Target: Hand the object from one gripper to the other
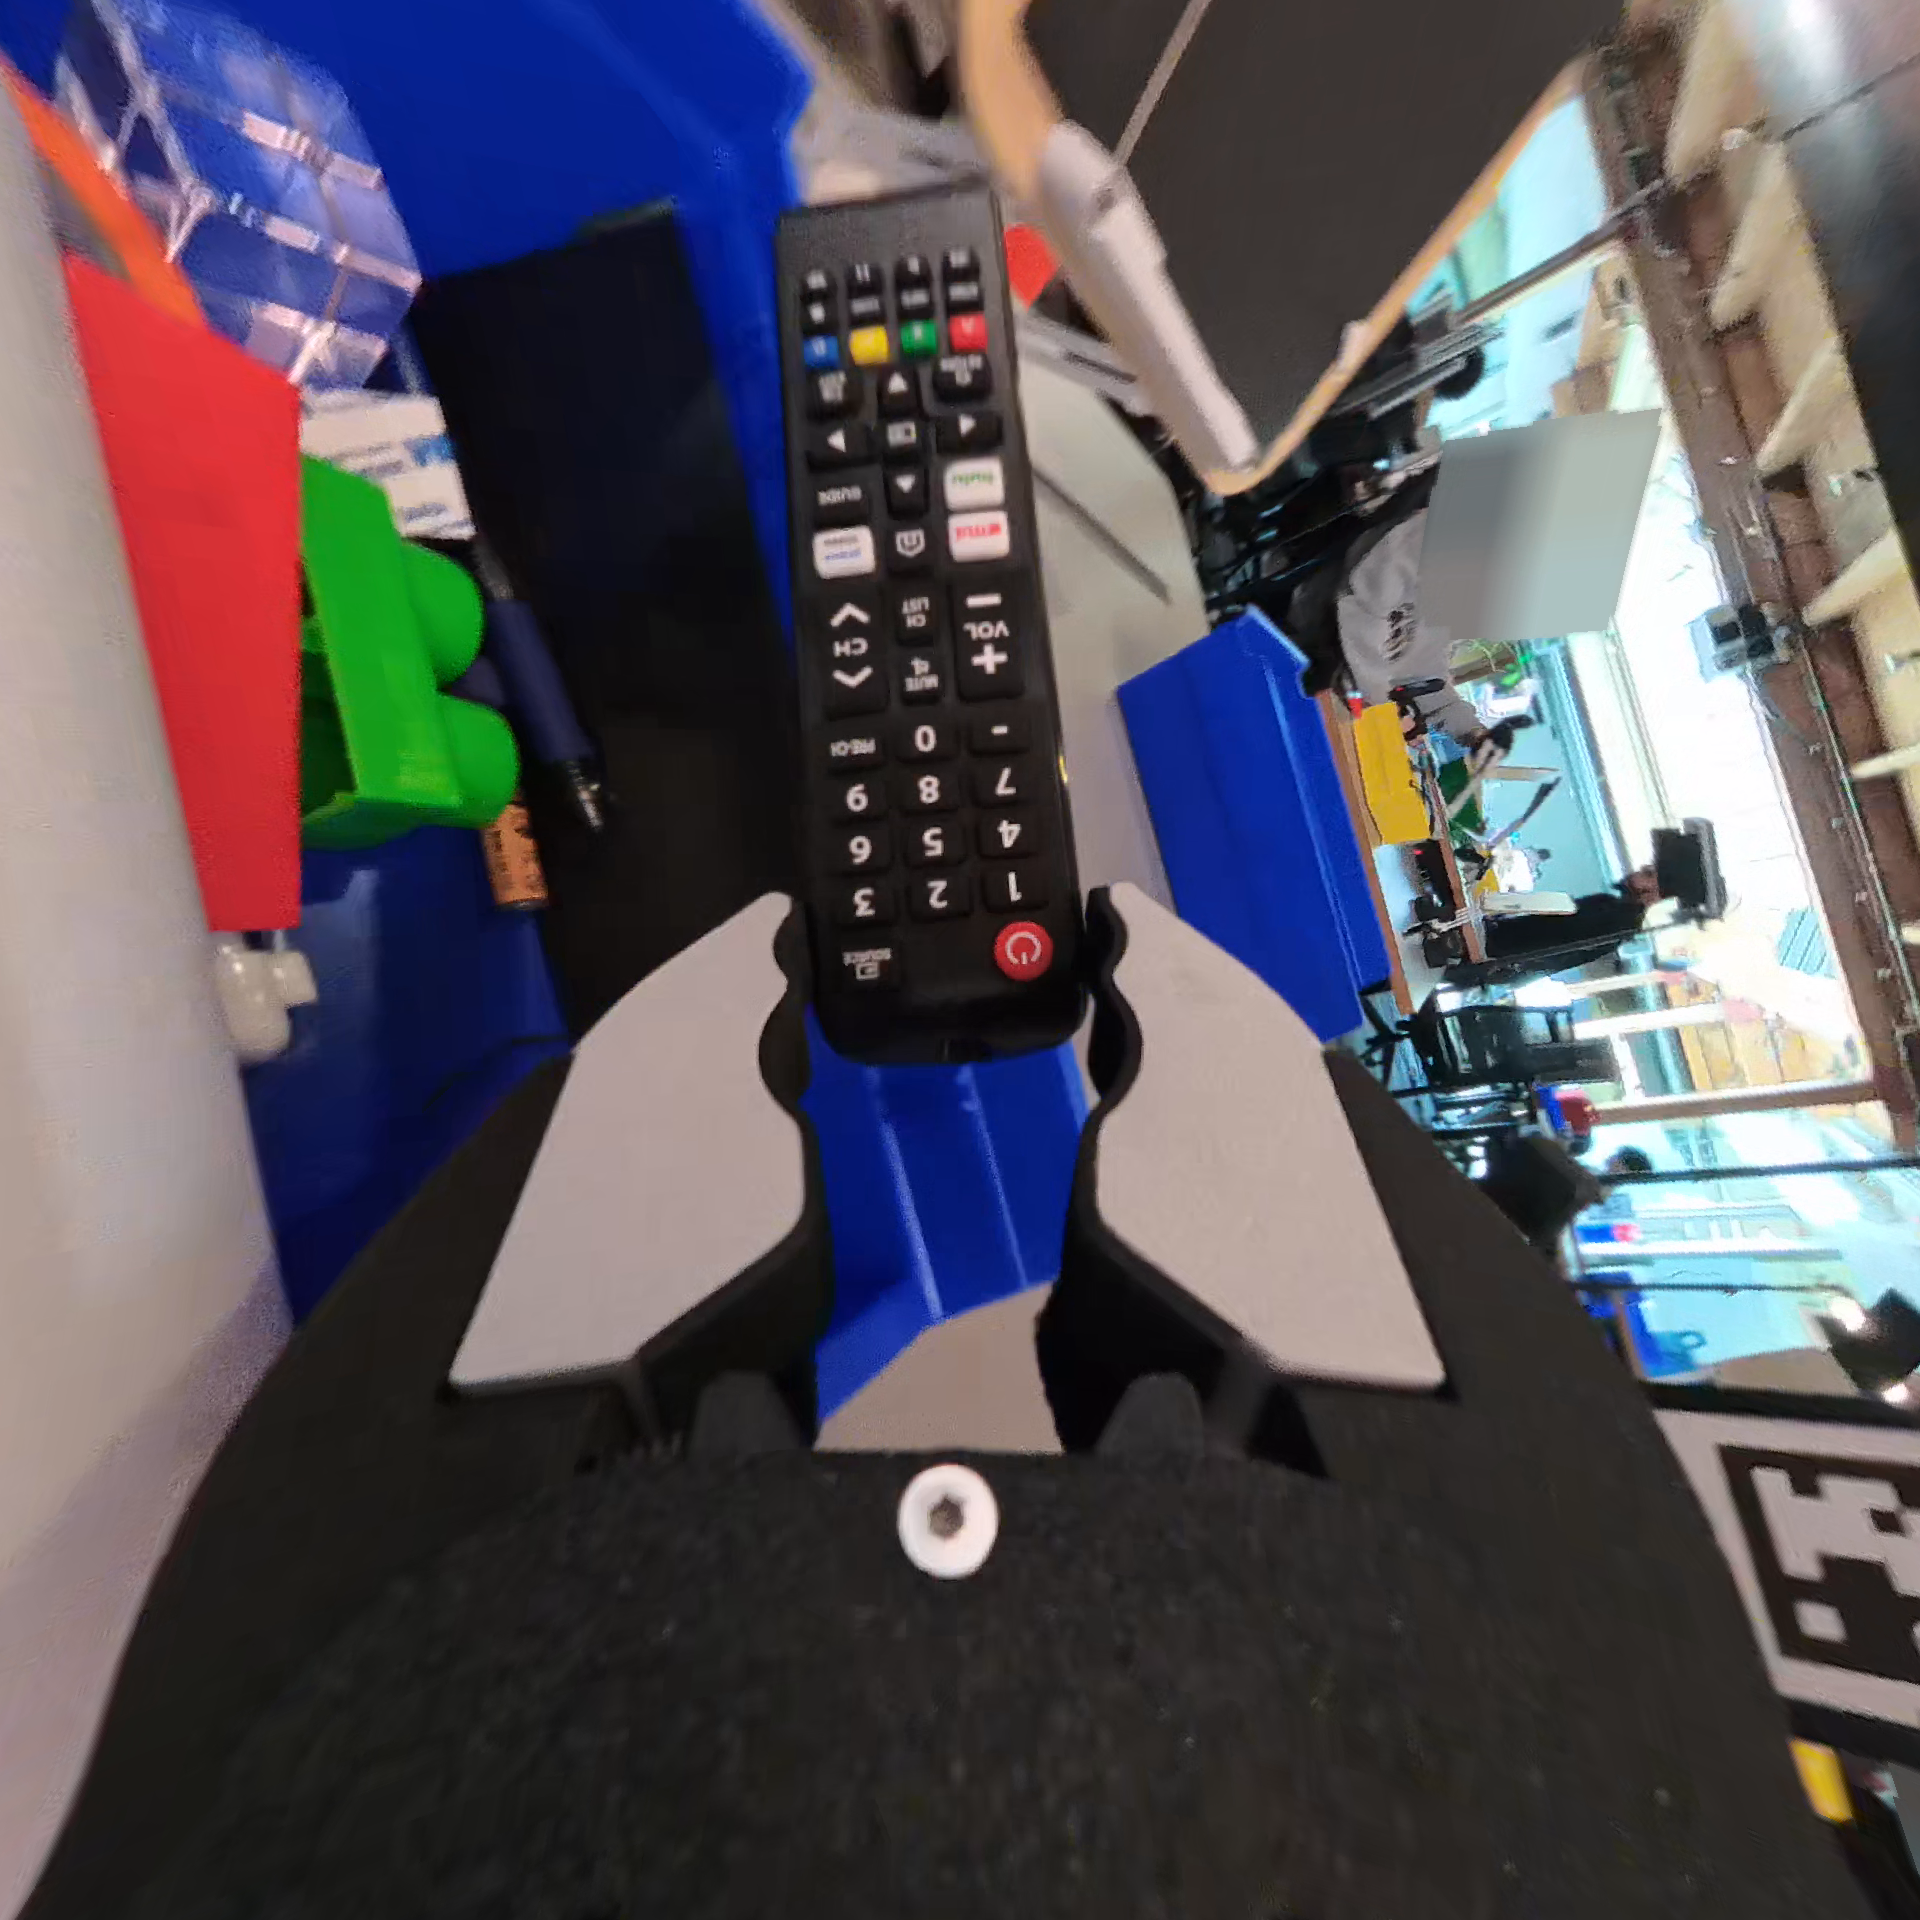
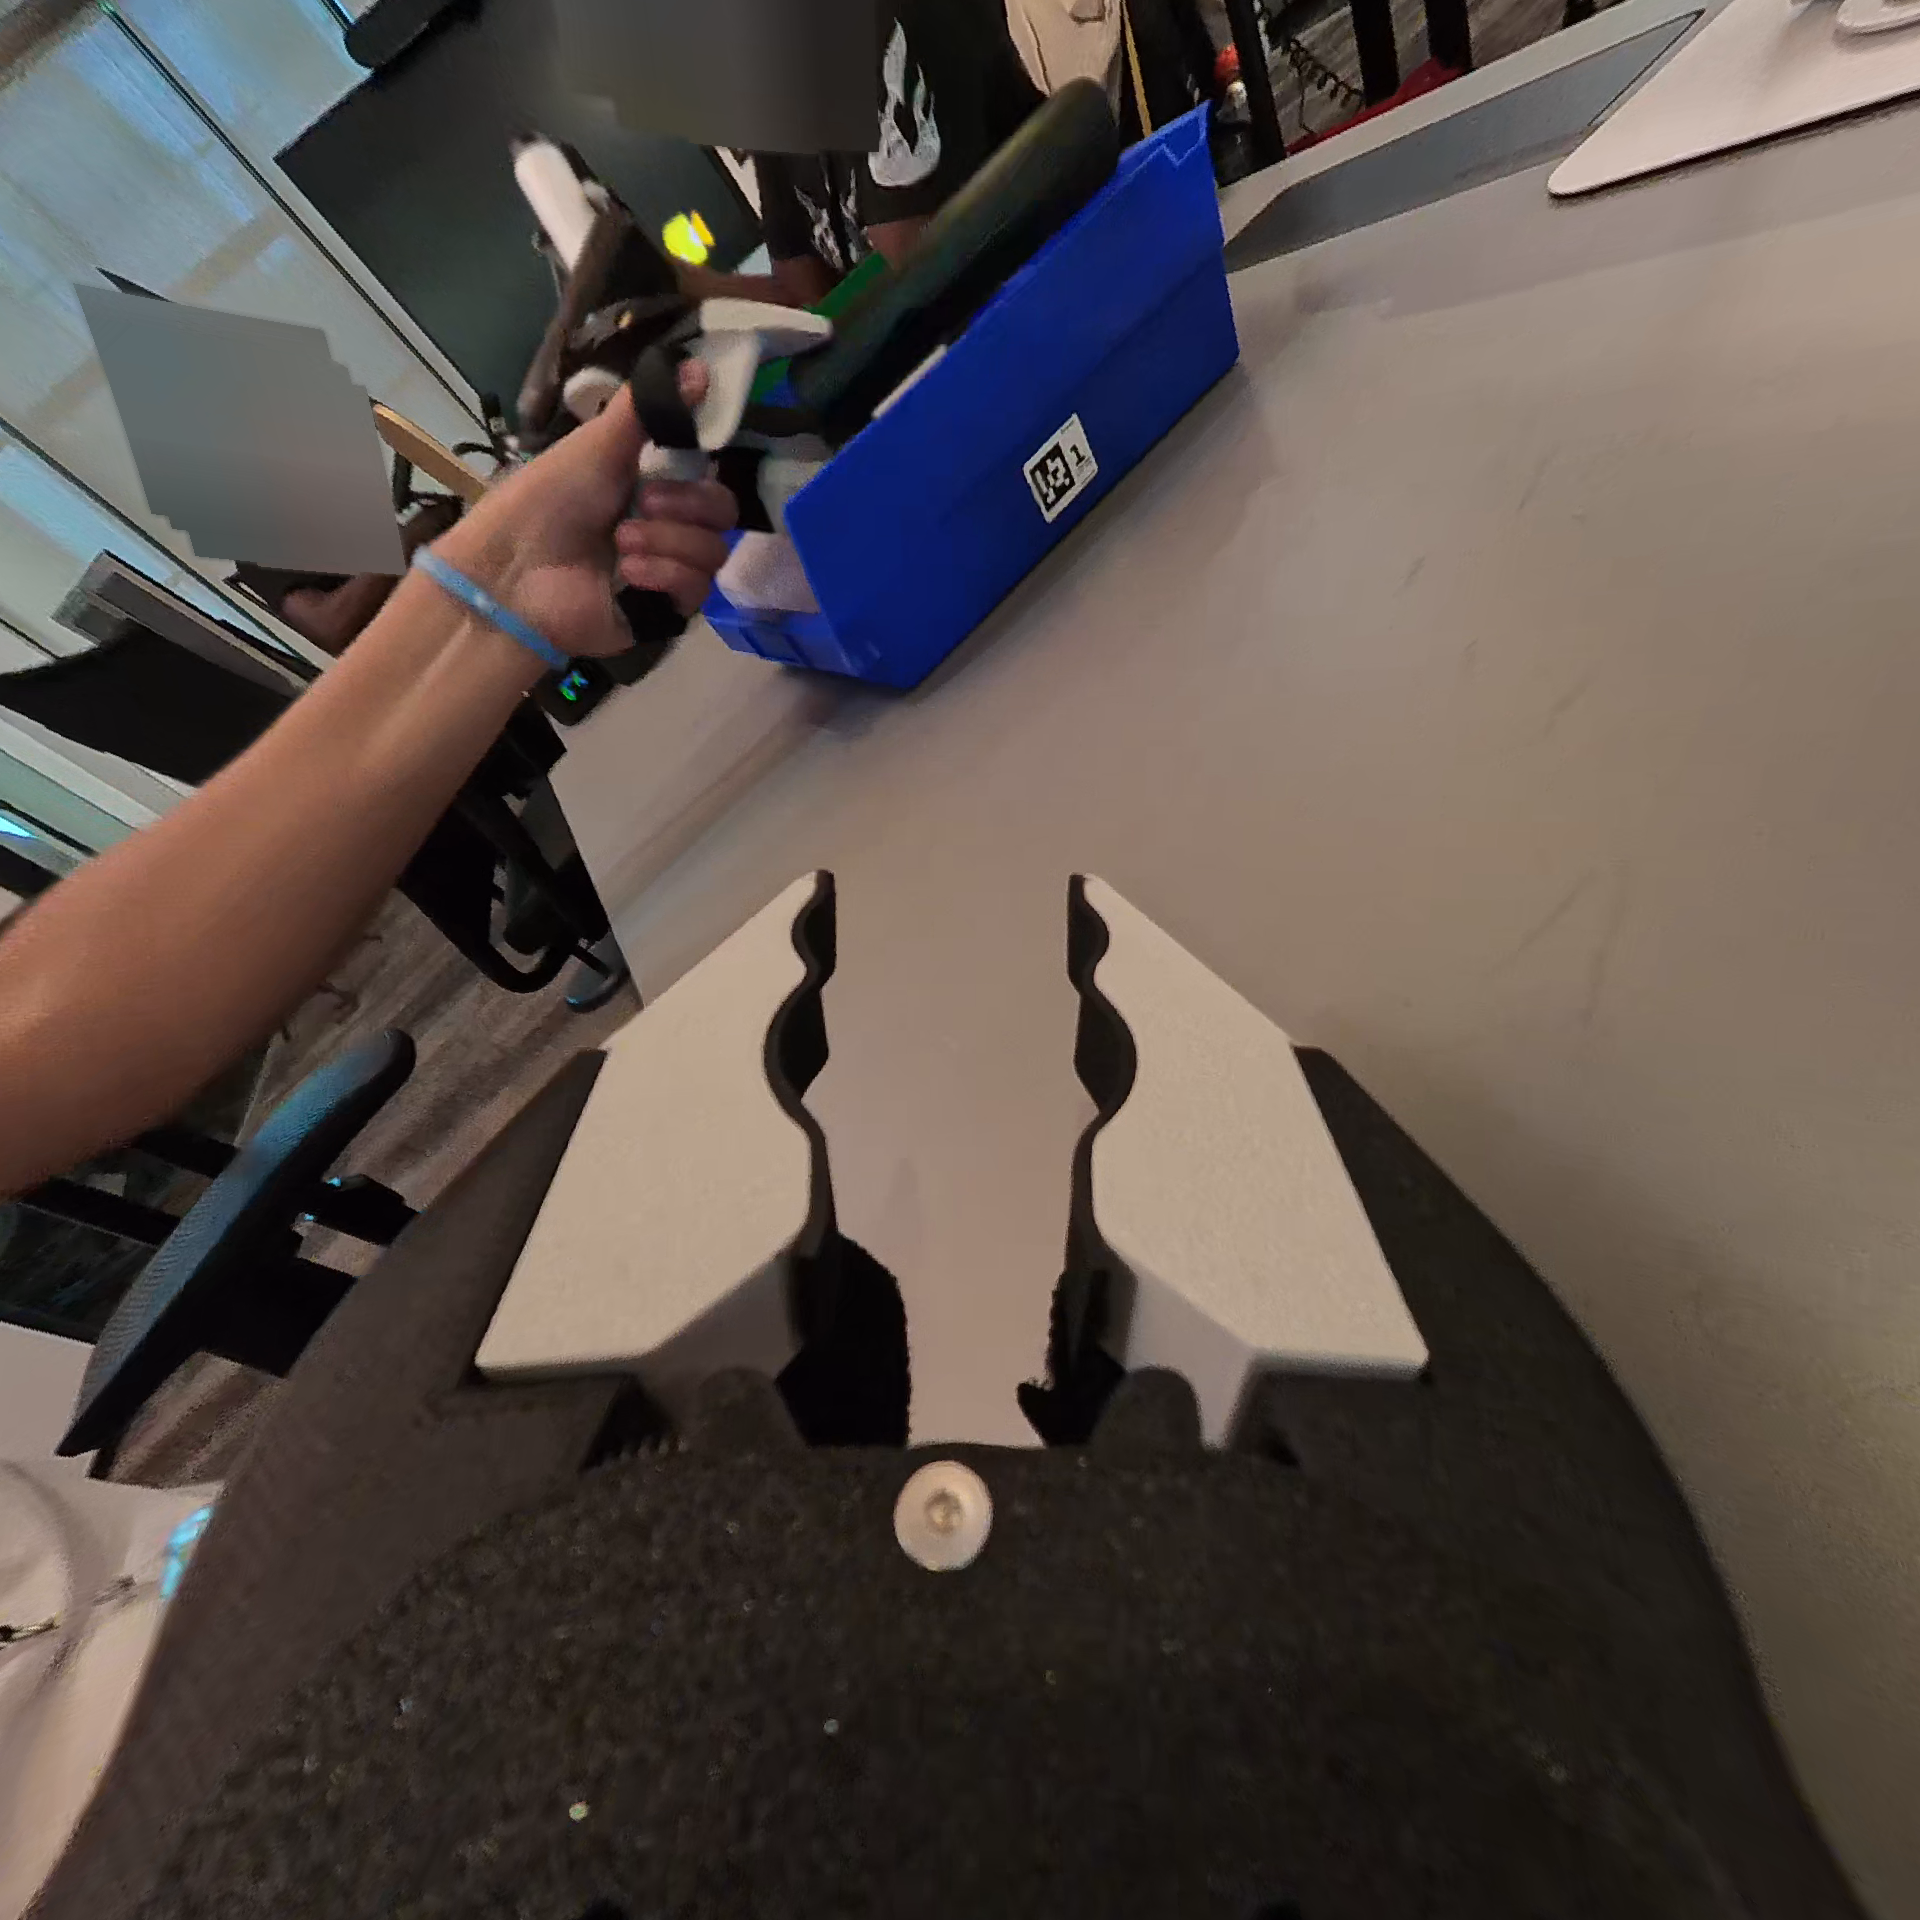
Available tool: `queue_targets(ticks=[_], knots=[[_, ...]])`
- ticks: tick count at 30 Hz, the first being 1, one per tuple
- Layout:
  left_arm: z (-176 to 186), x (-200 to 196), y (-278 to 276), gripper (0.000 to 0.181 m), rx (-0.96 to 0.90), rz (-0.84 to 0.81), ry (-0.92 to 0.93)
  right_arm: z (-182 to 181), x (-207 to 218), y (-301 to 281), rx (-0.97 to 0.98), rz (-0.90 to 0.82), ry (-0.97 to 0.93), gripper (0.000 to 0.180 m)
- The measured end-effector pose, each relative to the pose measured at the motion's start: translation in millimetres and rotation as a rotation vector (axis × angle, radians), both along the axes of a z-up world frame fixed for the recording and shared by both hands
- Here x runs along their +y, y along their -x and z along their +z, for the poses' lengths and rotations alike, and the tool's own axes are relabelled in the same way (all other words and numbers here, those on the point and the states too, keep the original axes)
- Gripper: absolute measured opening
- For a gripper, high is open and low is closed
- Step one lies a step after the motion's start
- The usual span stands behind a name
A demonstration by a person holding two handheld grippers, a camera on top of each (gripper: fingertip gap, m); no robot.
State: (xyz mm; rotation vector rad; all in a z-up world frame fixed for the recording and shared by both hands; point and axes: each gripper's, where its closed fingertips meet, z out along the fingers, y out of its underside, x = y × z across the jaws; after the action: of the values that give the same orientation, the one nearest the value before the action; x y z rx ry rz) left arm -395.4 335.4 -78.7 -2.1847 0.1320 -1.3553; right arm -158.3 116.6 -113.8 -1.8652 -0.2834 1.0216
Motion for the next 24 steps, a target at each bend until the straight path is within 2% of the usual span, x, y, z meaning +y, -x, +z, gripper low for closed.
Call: queue_targets(ticks=[5,8,10,12,13,16,18,21,24], knots=[[42.3,-51.6,-3.5,0.05,-0.018,-0.039,-0.244,16.1,14.7,14.2,0.219,0.068,0.066,0.045],[58.0,-94.6,-31.6,0.049,-0.046,-0.106,-0.344,27.7,30.2,45.5,0.419,0.178,0.17,0.055],[59.8,-120.5,-56.9,0.047,-0.077,-0.16,-0.355,37.2,37.6,71.6,0.562,0.284,0.195,0.06],[48.9,-139.6,-81.3,0.046,-0.059,-0.21,-0.335,44.2,38.5,93.2,0.685,0.402,0.221,0.053],[43.3,-147.4,-91.8,0.047,-0.052,-0.233,-0.34,42.2,41.8,100.8,0.71,0.403,0.243,0.054],[24.5,-161.1,-114.5,0.046,-0.046,-0.288,-0.315,26.8,44.6,112.0,0.58,0.373,0.231,0.058],[16.0,-163.4,-123.3,0.047,-0.043,-0.311,-0.303,23.6,42.7,111.4,0.522,0.372,0.208,0.044],[16.2,-170.2,-131.8,0.046,-0.082,-0.319,-0.313,30.4,48.1,101.0,0.53,0.33,0.164,0.038],[18.0,-177.4,-133.2,0.039,-0.115,-0.292,-0.339,36.4,51.1,95.5,0.589,0.302,0.173,0.047]])
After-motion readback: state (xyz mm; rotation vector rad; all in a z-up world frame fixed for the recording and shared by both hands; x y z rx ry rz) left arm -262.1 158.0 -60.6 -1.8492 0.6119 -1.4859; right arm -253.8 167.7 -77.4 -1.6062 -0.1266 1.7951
